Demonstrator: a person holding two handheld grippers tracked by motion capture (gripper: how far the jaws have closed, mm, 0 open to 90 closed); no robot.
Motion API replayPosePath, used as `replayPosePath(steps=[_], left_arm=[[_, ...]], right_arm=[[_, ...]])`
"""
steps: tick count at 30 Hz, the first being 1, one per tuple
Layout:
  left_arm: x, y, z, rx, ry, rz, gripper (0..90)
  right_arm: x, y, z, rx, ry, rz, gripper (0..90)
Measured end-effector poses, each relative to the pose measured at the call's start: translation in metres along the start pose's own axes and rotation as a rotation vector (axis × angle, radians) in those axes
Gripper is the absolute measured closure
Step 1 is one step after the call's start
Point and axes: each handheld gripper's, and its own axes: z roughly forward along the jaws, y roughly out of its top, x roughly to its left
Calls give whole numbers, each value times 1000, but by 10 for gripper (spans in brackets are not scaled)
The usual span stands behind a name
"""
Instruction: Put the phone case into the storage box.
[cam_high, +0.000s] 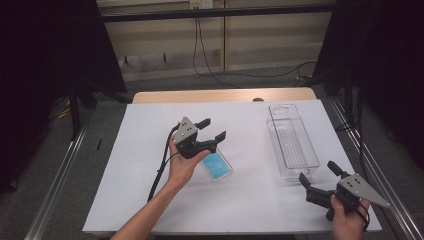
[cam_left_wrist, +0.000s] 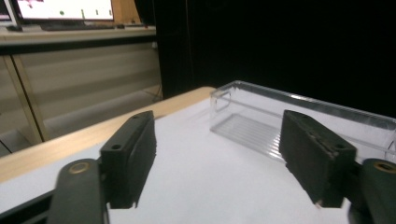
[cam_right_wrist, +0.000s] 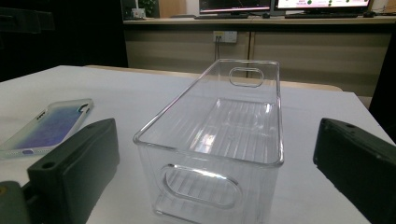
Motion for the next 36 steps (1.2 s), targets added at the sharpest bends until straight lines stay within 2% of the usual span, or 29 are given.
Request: replayPosePath(steps=[1, 2, 4, 6, 12, 15, 18, 20, 21, 24, 29, 36], left_arm=[[-1, 0, -1, 16, 20, 32, 318], [0, 0, -2, 17, 21, 36, 345], [3, 0, -4, 16, 2, -1, 397], [7, 1, -7, 13, 4, 2, 486], [7, -1, -7, 51, -53, 13, 685], [6, -1, -5, 61, -87, 12, 756], [6, -1, -5, 76, -120, -22, 822], [5, -1, -5, 83, -127, -25, 864], [5, 0, -5, 100, -142, -40, 884], [5, -1, -4, 124, -154, -49, 900], [3, -3, 0, 198, -190, -57, 900], [-1, -4, 6, 293, -218, -68, 900]], right_arm=[[0, 0, 0, 0, -3, 0, 1], [0, 0, 0, -3, -5, 1, 1], [0, 0, -1, -4, -5, 5, 1], [0, 0, -1, -3, -2, 5, 1], [2, 0, 0, -2, 4, -1, 1], [2, 0, 0, -1, 4, -2, 1], [2, 0, 0, 0, 7, -2, 1], [2, 0, 0, 0, 8, 0, 1], [2, 0, 0, 0, 8, 2, 1], [2, 0, 0, -1, 8, -2, 1], [2, 0, 0, -1, 6, -2, 1], [2, 0, 0, 1, 12, -2, 1]])
